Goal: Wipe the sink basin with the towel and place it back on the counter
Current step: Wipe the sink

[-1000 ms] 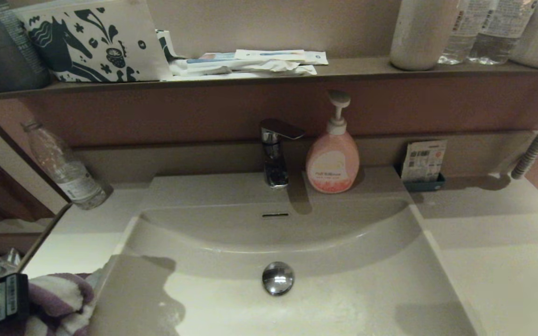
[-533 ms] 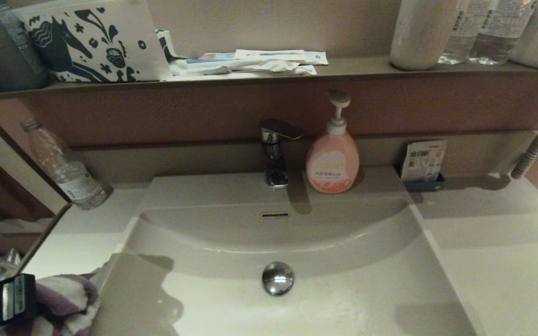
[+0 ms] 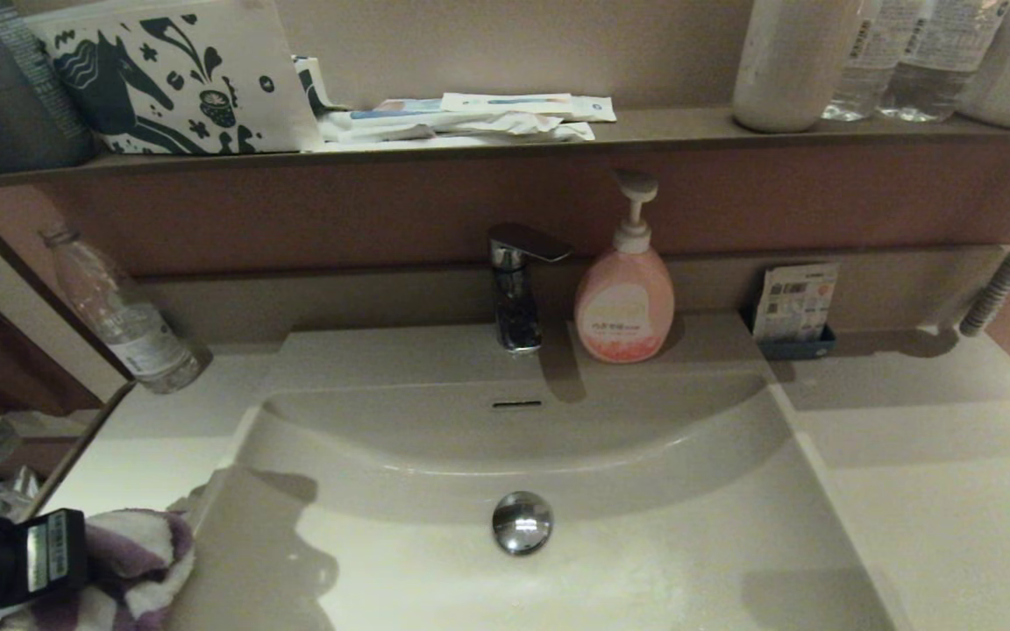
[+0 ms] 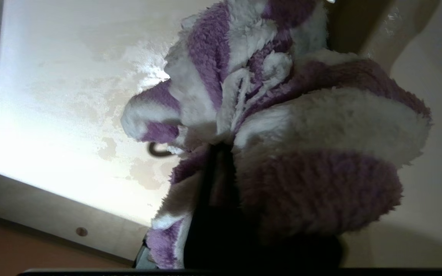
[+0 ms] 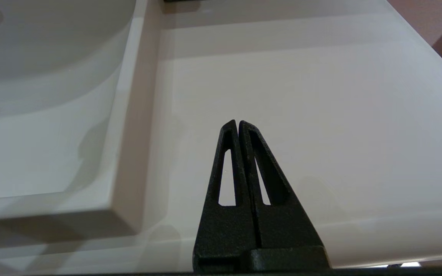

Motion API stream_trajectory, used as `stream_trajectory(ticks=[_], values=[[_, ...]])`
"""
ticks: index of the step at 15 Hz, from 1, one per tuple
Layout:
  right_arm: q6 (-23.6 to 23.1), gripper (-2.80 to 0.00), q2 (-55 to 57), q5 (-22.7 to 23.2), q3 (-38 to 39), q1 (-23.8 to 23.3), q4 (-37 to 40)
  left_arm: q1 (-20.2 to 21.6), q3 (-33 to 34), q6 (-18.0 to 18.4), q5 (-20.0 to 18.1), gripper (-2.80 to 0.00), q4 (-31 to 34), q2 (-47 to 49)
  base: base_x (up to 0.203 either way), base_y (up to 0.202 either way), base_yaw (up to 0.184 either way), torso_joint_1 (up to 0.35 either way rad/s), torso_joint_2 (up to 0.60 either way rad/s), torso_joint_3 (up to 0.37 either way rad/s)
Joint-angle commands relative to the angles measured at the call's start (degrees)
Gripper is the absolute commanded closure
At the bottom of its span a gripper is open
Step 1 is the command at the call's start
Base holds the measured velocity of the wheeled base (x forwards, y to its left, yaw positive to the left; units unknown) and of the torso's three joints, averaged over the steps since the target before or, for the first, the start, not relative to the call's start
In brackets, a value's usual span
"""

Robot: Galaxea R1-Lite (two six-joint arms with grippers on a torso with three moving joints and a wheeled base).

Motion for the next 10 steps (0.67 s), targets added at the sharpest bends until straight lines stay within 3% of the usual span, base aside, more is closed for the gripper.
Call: stream_trajectory(ticks=[1,10], values=[[0.0,0.0,0.1,0.0,0.0,0.0,0.0,0.8,0.9,0.2,0.2,-2.8,-1.6,0.8,0.0,0.0,0.0,0.0,0.0,0.0],[0.0,0.0,0.1,0.0,0.0,0.0,0.0,3.0,-3.0,1.5,0.4,-2.8,-1.7,1.2,0.0,0.0,0.0,0.0,0.0,0.0]])
